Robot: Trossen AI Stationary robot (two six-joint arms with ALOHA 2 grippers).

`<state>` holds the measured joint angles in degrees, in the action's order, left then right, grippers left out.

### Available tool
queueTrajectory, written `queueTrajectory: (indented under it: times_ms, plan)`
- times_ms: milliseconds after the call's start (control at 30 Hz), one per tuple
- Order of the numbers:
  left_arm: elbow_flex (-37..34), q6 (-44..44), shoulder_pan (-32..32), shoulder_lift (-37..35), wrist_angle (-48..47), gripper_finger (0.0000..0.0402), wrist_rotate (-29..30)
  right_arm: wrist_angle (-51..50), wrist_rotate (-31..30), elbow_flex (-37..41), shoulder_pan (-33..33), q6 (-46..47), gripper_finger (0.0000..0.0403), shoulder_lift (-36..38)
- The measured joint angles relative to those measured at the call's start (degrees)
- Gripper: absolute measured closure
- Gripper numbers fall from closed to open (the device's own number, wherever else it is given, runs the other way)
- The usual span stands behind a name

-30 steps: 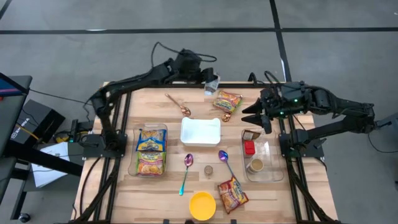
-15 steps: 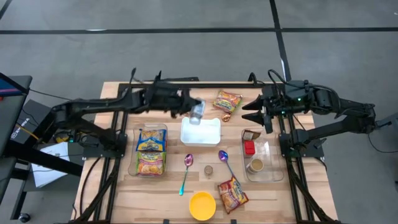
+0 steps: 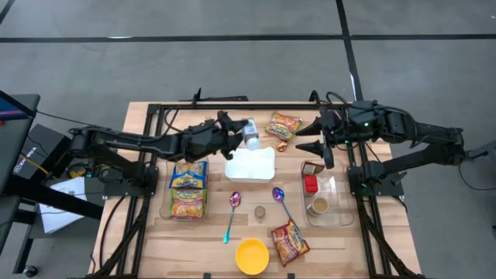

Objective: Pick & Place Food Item
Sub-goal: Put the white seasoning bottle into the right transparent bin

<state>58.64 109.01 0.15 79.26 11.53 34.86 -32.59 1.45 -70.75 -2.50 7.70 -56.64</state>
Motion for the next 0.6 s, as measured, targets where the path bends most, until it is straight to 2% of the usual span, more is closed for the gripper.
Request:
queueTrajectory:
  times_ms: [167,333,500,600]
  plan:
    - [3.07,2.83,0.34,2.92,-0.04,0.0210,5.04,3.73,-0.02,-0.01,0.00,-2.20,0.0201,-0.13]
    - [8.18,5.55,1.46,6.58,-0.17,0.0210,7.13,5.76,-0.29,-0.01,0.82,-10.64,0.0201,-0.10]
    - [14.87,3.65,1.96,9.75,0.26,0.0210,6.07,5.43,-2.16,0.12,2.26,-27.63,0.0201,-1.03]
    - [15.82,2.51,2.53,10.31,-0.01,0.0210,4.21,7.33,-6.86,-0.01,3.99,-36.81,0.0201,-0.76]
